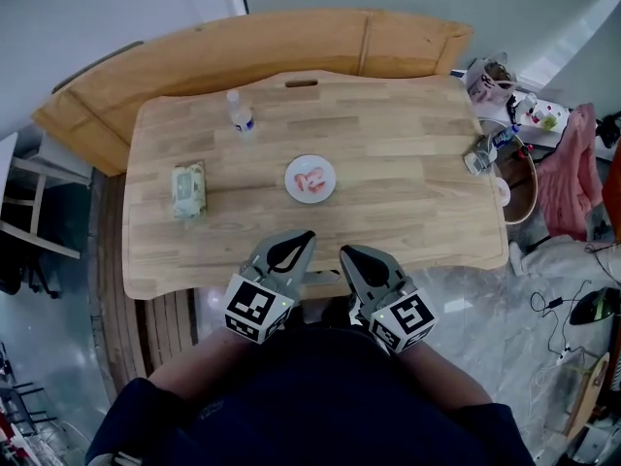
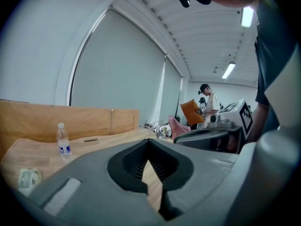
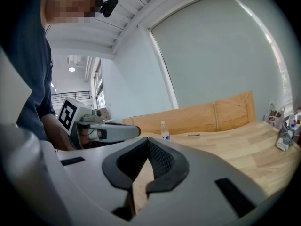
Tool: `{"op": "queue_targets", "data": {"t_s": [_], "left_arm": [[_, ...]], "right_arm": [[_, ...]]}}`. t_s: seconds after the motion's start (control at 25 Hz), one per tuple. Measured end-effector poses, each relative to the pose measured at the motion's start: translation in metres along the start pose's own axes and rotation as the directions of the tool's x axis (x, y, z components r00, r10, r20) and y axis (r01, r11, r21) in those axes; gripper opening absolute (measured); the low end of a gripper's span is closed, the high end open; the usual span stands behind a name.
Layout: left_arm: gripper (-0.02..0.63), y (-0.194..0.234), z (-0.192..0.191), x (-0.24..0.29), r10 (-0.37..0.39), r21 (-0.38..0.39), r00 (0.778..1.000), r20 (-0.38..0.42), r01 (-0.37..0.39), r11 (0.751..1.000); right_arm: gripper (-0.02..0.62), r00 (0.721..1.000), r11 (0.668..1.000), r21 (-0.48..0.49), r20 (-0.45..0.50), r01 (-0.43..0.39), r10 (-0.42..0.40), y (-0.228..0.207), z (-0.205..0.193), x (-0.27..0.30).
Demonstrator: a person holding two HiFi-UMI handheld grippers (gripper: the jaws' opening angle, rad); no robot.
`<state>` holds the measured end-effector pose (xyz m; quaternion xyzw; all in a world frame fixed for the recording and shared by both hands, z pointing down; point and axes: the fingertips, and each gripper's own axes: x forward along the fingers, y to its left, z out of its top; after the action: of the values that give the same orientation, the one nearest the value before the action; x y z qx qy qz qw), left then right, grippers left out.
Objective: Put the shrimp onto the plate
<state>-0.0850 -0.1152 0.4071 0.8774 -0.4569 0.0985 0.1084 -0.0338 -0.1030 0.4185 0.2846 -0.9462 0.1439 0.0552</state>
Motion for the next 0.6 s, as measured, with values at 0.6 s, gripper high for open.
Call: {"op": "queue_targets", "data": {"t_s": [0.6], "left_arm": [[0.005,-0.018,0.002,-0.02,-0.031,0.0,0.999,0.039,0.031,1.0]], "right_arm": [[0.009,0.999,0.998,-0.057,0.029,-0.031,0.033,0.024,0.009,0.003]]}}
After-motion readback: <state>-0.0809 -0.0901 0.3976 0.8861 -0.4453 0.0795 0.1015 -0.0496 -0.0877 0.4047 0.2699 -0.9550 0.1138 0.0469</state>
